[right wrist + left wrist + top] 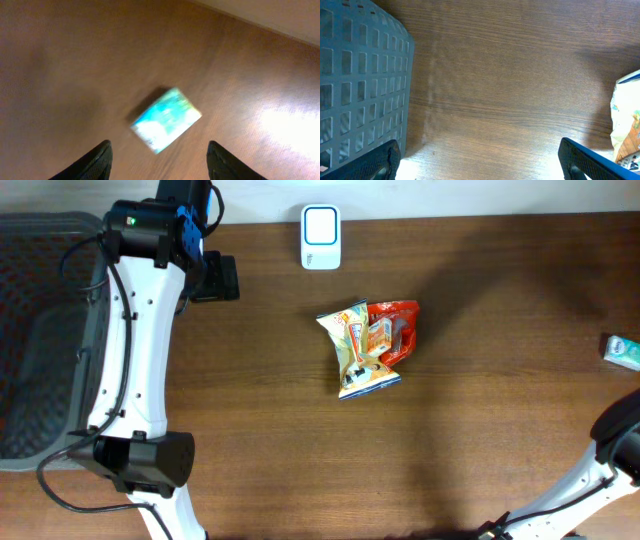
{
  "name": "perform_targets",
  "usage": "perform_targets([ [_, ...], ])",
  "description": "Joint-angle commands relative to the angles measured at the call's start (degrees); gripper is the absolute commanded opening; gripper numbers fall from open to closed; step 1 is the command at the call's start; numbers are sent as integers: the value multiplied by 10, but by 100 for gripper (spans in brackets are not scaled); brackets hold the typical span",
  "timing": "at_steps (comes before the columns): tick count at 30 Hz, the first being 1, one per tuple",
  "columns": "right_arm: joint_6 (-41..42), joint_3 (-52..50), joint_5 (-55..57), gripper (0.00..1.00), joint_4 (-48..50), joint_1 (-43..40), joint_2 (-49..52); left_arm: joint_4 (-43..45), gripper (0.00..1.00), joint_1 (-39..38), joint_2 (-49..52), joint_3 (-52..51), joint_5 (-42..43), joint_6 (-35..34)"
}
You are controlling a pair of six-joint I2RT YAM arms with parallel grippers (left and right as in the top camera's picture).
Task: Scan the item barcode
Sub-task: 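Carry the green pack to the right edge and release it, then grasp the orange tissue pack from the pile with the right gripper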
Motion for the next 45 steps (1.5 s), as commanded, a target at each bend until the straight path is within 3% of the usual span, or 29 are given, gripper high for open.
perform_targets([
  [1, -47, 11, -281, 53, -35, 6, -21, 1, 99, 1, 0, 3, 4, 3],
  [3, -101, 11, -424, 52, -90, 45, -17, 1, 99, 1, 0, 3, 4, 3],
  [8, -259, 11, -441, 61, -239, 217, -16, 1, 99, 1, 0, 3, 4, 3],
  [9, -265, 11, -419, 78, -246, 268, -16, 1, 99, 1, 0, 3, 4, 3],
  [10, -265, 11, -389, 78, -240, 313, -16, 1, 99, 1, 0, 3, 4, 3],
  [11, -257, 11, -336, 87, -228, 370, -12, 1, 99, 1, 0, 3, 4, 3],
  [13, -179, 11, -228, 87, -207, 459, 5, 1, 99, 1, 0, 3, 4, 3],
  [15, -148, 11, -197, 86, -183, 509, 23, 1, 99, 1, 0, 3, 4, 3],
  [18, -83, 11, -138, 72, -163, 568, 50, 1, 99, 1, 0, 3, 4, 3],
  [19, -64, 11, -110, 72, -165, 577, 57, 1, 99, 1, 0, 3, 4, 3],
  [22, -60, -2, -100, 71, -168, 584, 69, 1, 99, 1, 0, 3, 4, 3],
  [25, -61, -27, -92, 59, -162, 580, 80, 1, 99, 1, 0, 3, 4, 3],
  [28, -61, -30, -92, 31, -162, 573, 83, 1, 99, 1, 0, 3, 4, 3],
  [30, -61, -30, -97, 5, -168, 573, 83, 1, 99, 1, 0, 3, 4, 3],
  [35, -86, 61, -165, 4, -256, 542, 76, 1, 99, 1, 0, 3, 4, 3],
  [39, -205, 175, -397, 4, -338, 487, 73, 1, 99, 1, 0, 3, 4, 3],
  [42, -308, 194, -593, 4, -399, 448, 73, 1, 99, 1, 0, 3, 4, 3],
  [45, -310, 185, -659, 4, -398, 444, 73, 1, 99, 1, 0, 3, 4, 3],
])
